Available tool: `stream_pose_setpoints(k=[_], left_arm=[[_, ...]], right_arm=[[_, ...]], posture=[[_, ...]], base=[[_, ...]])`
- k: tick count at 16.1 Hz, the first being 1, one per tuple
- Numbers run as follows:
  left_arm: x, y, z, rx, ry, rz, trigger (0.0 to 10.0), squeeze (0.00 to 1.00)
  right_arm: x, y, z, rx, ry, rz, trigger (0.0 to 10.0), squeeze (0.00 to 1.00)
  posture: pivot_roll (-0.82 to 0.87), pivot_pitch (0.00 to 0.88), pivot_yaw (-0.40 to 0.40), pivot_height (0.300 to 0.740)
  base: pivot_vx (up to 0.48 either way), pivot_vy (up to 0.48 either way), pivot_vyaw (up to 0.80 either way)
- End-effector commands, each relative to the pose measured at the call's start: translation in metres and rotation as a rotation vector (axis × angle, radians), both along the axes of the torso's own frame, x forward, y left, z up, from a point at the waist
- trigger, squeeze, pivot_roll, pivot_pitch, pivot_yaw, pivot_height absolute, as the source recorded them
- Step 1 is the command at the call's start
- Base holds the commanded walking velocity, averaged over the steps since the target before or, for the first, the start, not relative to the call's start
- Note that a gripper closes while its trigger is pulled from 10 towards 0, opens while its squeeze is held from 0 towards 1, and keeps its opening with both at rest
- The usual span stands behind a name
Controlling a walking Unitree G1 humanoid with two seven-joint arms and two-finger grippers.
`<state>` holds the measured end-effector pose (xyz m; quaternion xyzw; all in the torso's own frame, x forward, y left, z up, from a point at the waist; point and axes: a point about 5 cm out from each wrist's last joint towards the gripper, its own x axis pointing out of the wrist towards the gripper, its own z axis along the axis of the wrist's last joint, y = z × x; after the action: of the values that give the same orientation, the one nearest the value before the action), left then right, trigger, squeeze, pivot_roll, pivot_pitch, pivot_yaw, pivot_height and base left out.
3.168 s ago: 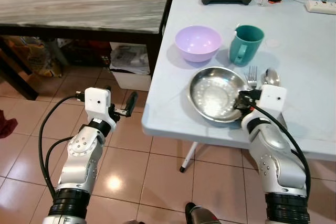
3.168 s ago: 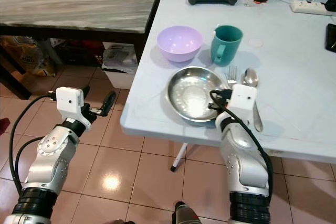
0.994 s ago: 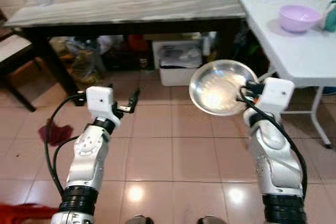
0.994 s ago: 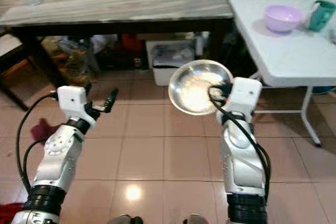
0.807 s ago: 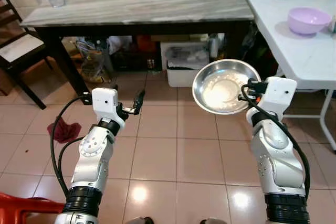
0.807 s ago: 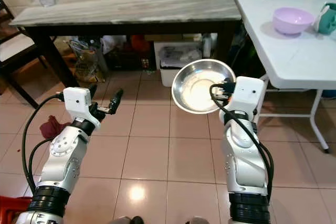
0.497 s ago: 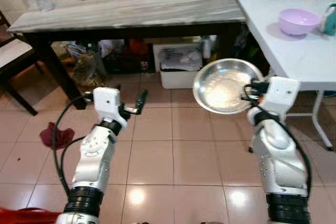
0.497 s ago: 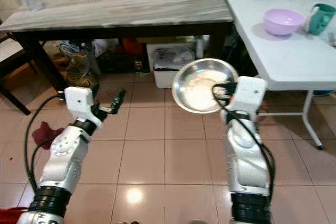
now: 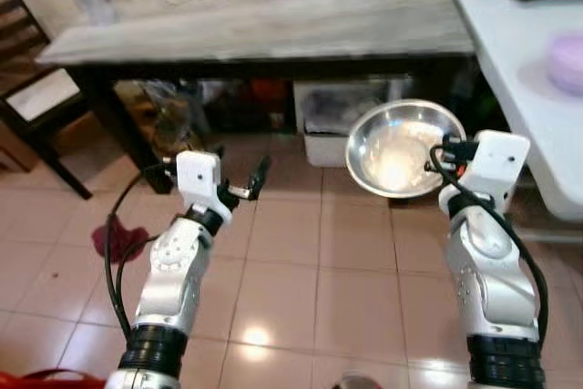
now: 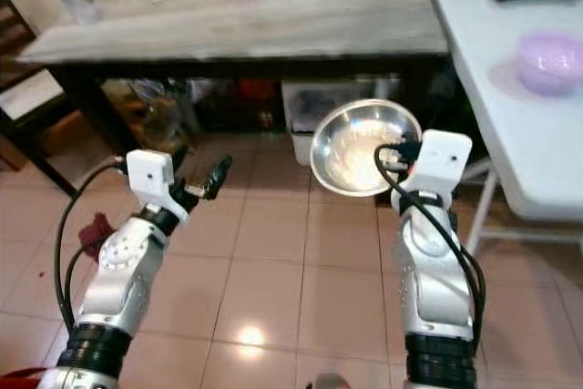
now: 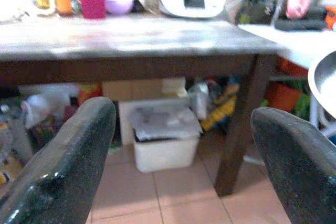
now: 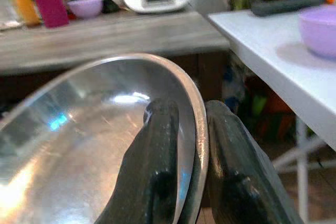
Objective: Setting the table
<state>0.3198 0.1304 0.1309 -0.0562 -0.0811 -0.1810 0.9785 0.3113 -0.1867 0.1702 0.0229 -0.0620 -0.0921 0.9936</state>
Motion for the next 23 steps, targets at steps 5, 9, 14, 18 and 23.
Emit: stream_pose_setpoints(k=[5,9,14,18,23], left_arm=[[0.0,0.012,0.001,0.015,0.0,0.025,10.0,0.0],[0.0,0.009,0.001,0.013,0.0,0.016,10.0,0.0],[0.0,0.007,0.001,0.011,0.005,0.01,10.0,0.0],[0.0,0.005,-0.001,0.011,0.013,0.015,10.0,0.0],[-0.005,-0.001,-0.005,-0.002,0.023,-0.005,10.0,0.0]], right_arm=[[0.001,0.012,0.005,0.013,-0.034,0.035,10.0,0.0],[0.001,0.011,0.006,0.021,-0.035,0.026,10.0,0.0],[0.002,0.009,0.006,0.044,-0.033,0.013,10.0,0.0],[0.003,0.01,0.008,0.041,-0.036,0.018,10.0,0.0],[0.004,0.01,0.01,0.021,-0.038,0.024,10.0,0.0]], posture=[[-0.17,0.109,0.068,0.74],[-0.18,0.11,0.068,0.74],[-0.18,0.107,0.067,0.74],[-0.18,0.106,0.059,0.74],[-0.19,0.106,0.049,0.74]], base=[[0.48,0.0,0.61],[0.48,0.0,0.42],[0.48,0.0,-0.27],[0.453,0.0,-0.39],[0.334,0.0,-0.8]])
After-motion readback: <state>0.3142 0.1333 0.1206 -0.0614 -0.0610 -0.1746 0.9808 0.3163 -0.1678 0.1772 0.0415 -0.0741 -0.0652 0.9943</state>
